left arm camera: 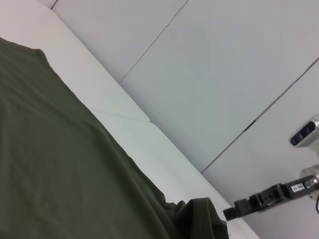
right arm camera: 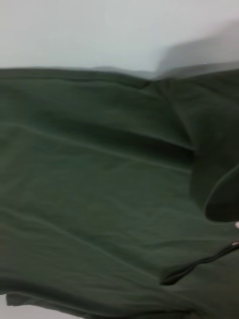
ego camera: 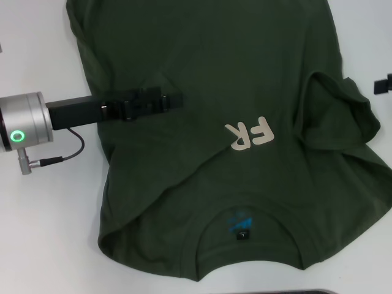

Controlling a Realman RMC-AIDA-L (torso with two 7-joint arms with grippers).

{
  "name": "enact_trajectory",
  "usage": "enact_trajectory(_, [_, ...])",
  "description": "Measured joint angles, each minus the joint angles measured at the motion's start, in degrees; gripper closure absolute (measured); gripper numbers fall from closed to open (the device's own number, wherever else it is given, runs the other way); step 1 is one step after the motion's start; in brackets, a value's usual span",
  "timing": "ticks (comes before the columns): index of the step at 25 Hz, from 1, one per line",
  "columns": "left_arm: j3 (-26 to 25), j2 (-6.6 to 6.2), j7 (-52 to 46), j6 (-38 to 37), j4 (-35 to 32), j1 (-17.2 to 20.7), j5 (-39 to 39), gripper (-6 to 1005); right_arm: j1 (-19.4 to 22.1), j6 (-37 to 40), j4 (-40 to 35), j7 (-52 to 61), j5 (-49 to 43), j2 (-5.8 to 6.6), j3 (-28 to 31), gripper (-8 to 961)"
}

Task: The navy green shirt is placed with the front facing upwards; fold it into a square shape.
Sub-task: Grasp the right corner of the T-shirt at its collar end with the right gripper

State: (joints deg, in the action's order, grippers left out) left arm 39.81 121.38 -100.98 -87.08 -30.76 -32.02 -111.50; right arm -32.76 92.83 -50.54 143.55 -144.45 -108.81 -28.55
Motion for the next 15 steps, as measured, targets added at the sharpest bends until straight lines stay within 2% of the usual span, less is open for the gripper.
enact_trajectory(10, [0.0, 0.06, 0.0, -0.1, 0.0, -0.9, -0.2, 115, -1.1, -0.7, 0.5, 4.8, 0.6, -0.19, 0.6, 163])
enact_trajectory(15, [0.1, 0.08, 0.0, -0.3, 0.0, -1.1, -0.4, 114, -0.6, -0.7, 0.1, 1.5, 1.9, -0.25, 0.6, 162])
